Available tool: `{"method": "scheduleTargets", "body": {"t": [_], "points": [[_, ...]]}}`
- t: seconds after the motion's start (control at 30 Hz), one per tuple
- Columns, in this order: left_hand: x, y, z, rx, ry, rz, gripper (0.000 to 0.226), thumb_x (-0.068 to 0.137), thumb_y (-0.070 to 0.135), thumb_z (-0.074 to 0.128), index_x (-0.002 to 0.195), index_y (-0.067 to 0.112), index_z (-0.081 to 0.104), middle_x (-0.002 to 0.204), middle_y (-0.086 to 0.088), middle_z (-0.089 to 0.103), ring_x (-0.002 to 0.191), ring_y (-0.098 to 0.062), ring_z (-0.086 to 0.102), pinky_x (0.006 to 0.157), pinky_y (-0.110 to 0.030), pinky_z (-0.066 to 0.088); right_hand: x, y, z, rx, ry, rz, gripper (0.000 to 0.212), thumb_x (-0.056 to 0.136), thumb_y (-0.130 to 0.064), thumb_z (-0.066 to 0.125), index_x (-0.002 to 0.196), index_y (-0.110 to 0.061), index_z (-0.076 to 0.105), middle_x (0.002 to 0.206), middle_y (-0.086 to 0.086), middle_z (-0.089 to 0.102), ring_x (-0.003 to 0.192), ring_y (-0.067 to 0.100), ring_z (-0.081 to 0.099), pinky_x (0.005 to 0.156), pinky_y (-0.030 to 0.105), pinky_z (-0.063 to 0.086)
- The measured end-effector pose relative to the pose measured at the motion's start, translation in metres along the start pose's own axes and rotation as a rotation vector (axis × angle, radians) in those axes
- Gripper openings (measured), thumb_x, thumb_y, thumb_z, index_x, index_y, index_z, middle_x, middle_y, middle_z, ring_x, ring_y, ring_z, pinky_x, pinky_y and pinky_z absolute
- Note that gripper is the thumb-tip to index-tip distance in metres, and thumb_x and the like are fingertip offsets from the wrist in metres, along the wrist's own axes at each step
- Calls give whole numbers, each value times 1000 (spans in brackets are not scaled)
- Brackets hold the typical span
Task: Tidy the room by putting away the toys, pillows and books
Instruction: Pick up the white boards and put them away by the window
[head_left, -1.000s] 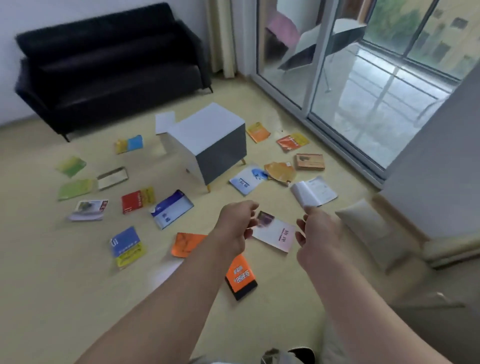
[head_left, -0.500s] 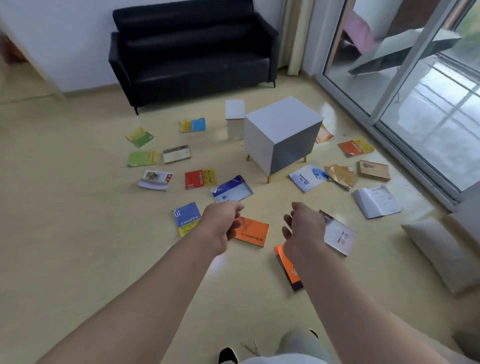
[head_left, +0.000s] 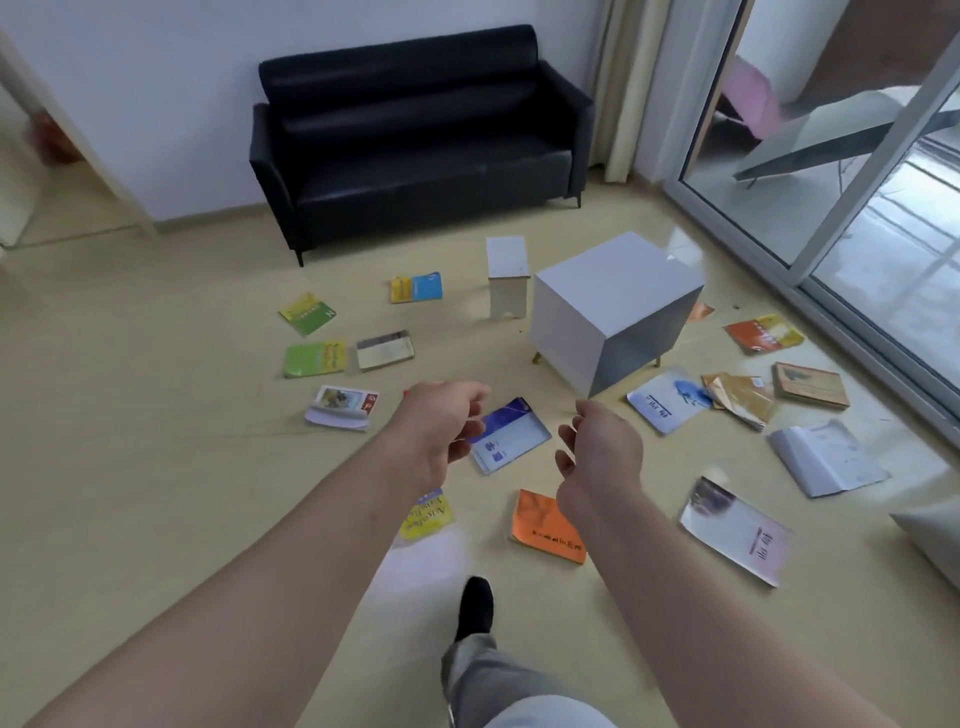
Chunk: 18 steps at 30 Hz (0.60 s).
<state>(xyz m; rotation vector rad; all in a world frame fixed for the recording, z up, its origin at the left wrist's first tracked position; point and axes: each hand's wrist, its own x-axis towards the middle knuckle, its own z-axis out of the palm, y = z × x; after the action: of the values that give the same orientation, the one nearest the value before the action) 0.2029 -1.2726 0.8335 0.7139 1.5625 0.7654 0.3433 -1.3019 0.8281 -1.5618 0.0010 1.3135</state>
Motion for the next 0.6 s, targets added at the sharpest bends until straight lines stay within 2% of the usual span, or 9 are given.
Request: {"method": "scheduleTargets", "body": {"t": [0.1, 0.2, 0.3, 0.33, 0.37, 0.43, 0.5, 0.6], "points": [[53, 31, -19, 48, 35, 32, 5, 96, 20, 63, 93, 16, 64, 82, 0, 59, 65, -14, 53, 59, -28, 41, 35, -16, 55, 51, -1, 31, 15, 100, -17, 57, 114, -12, 57, 80, 0, 54, 63, 11, 51, 60, 27, 42], [103, 61, -37, 78, 61, -26, 6, 97, 17, 62, 91, 16, 61, 75, 1, 58, 63, -14, 52, 59, -28, 38, 71, -29, 111, 71, 29, 82, 20, 100, -16, 56, 119, -8, 58, 80, 1, 52, 62, 12, 49, 58, 27, 40], [150, 99, -52, 98, 63, -16, 13, 99, 16, 60, 86, 18, 59, 73, 2, 56, 61, -14, 51, 57, -26, 37, 97, -38, 162, 95, 29, 112, 34, 98, -10, 53, 129, 6, 53, 75, 3, 45, 62, 14, 41, 58, 27, 33], [166, 112, -58, 88, 68, -2, 15, 99, 15, 59, 84, 19, 59, 72, 2, 56, 60, -13, 50, 55, -26, 36, 104, -42, 179, 87, 30, 113, 33, 98, -9, 53, 126, 8, 52, 76, 3, 44, 62, 15, 38, 59, 28, 32], [186, 126, -65, 68, 71, 2, 17, 99, 14, 58, 83, 19, 58, 71, 2, 55, 59, -13, 50, 54, -25, 35, 113, -46, 200, 78, 28, 123, 27, 97, -9, 54, 119, 7, 53, 77, 3, 45, 63, 15, 38, 59, 28, 31], [214, 142, -77, 10, 83, -25, 17, 99, 14, 59, 82, 18, 56, 70, 1, 54, 56, -13, 50, 52, -25, 34, 123, -52, 227, 51, 32, 128, 8, 98, -11, 55, 104, -6, 54, 78, 3, 48, 63, 15, 40, 59, 28, 33], [236, 154, -88, -30, 88, -68, 16, 98, 15, 60, 83, 18, 57, 69, 1, 55, 54, -13, 51, 51, -24, 34, 131, -58, 249, 26, 42, 121, 6, 97, -12, 56, 102, -13, 53, 74, 2, 49, 63, 15, 43, 60, 28, 34], [276, 182, -100, -78, 60, -82, 14, 98, 16, 61, 85, 20, 58, 65, 4, 55, 50, -11, 50, 50, -24, 33, 147, -68, 287, 3, 59, 91, 10, 97, -16, 58, 107, -15, 56, 73, 1, 52, 69, 17, 48, 65, 32, 38]]}}
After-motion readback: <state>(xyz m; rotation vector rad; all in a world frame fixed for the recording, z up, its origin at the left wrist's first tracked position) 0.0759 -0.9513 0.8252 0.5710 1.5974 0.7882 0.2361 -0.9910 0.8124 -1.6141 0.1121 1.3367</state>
